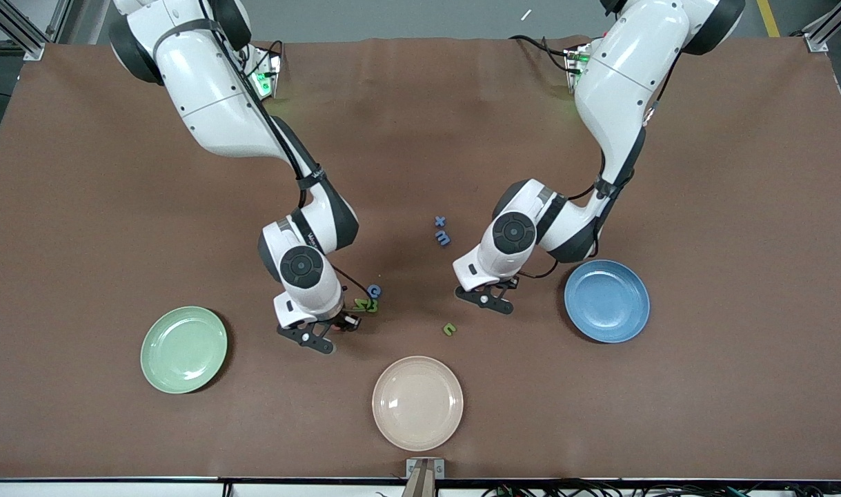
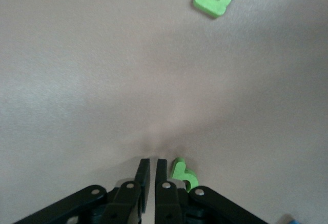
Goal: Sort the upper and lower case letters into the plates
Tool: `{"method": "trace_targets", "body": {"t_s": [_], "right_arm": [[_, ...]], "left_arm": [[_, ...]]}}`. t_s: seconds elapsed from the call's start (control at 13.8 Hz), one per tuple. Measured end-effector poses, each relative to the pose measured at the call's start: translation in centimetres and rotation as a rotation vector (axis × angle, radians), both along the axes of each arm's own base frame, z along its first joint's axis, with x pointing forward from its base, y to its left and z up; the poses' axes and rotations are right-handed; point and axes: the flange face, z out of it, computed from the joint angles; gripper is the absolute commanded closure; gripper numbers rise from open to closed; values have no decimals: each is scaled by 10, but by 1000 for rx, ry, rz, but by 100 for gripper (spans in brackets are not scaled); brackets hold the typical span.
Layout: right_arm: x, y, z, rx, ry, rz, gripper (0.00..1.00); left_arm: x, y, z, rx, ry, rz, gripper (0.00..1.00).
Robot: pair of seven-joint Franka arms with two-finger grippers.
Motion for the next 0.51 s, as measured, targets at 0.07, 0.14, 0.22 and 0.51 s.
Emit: {"method": "trace_targets", "body": {"t_s": [0.07,0.14,0.22,0.51], "right_arm": [[10,-14,13,-31,11,35,99],[22,-32,29,-56,23,78,99],[35,-54,43,-75,35,123,99],[71,-171,60,-110,88,378,97]], "left_arm": [[1,0,5,1,-1,0,85],[0,-1,9,3,1,-2,83],[-1,-2,11,5,3,-3,79],[-11,-13,8,14,17,26,60]]}}
